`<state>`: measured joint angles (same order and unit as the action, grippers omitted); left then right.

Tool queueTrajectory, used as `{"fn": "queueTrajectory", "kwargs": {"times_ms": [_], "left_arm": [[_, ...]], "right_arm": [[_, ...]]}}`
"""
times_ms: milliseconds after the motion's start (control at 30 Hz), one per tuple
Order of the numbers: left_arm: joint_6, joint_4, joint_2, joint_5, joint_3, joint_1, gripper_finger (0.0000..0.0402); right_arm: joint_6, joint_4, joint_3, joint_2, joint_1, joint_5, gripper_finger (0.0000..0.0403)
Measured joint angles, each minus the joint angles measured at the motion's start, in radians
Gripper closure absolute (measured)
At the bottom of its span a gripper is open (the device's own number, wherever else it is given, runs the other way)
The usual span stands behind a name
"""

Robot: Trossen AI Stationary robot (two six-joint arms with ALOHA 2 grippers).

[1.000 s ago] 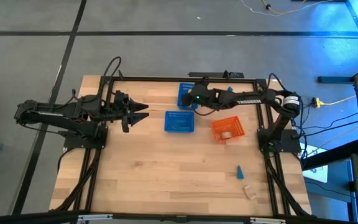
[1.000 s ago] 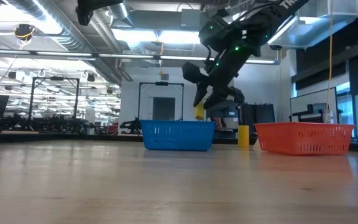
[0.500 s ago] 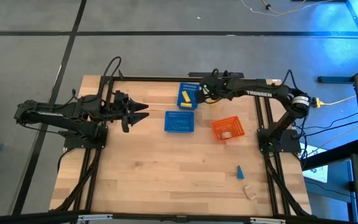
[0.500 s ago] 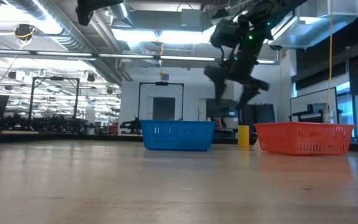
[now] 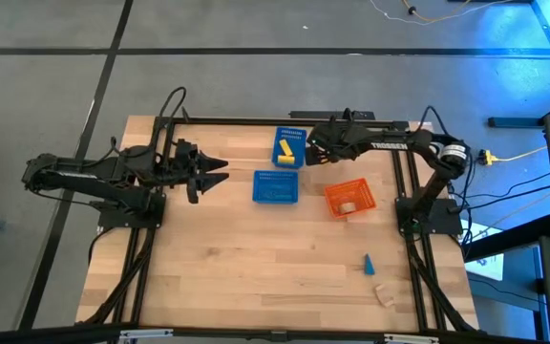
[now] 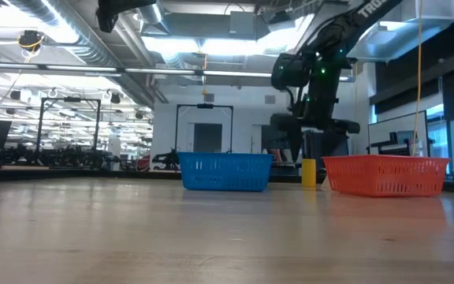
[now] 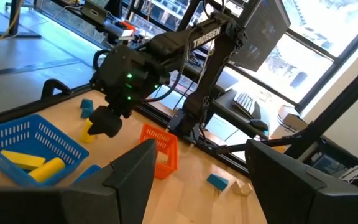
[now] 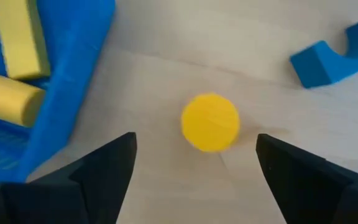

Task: Sort & place blocks by color
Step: Put the yellow block into the top blue basket

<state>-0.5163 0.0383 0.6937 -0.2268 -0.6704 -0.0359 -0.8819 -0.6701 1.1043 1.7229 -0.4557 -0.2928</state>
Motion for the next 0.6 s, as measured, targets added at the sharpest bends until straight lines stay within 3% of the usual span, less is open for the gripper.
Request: {"fn": "queueTrajectory", "kwargs": {"times_ms": [233,600], "left_arm": [[0.000,0.000,0.000,0.000,0.000,0.000,0.0163],[0.001,0.000,0.000,-0.022,0.000,0.000,0.0163]], "right_arm": [[-0.032,0.070,-0.041,0.004,-0.017,-0.001,0.0093],[0.002,0.122,-0.049,0.004,-0.049,-0.012,0.0273]]}}
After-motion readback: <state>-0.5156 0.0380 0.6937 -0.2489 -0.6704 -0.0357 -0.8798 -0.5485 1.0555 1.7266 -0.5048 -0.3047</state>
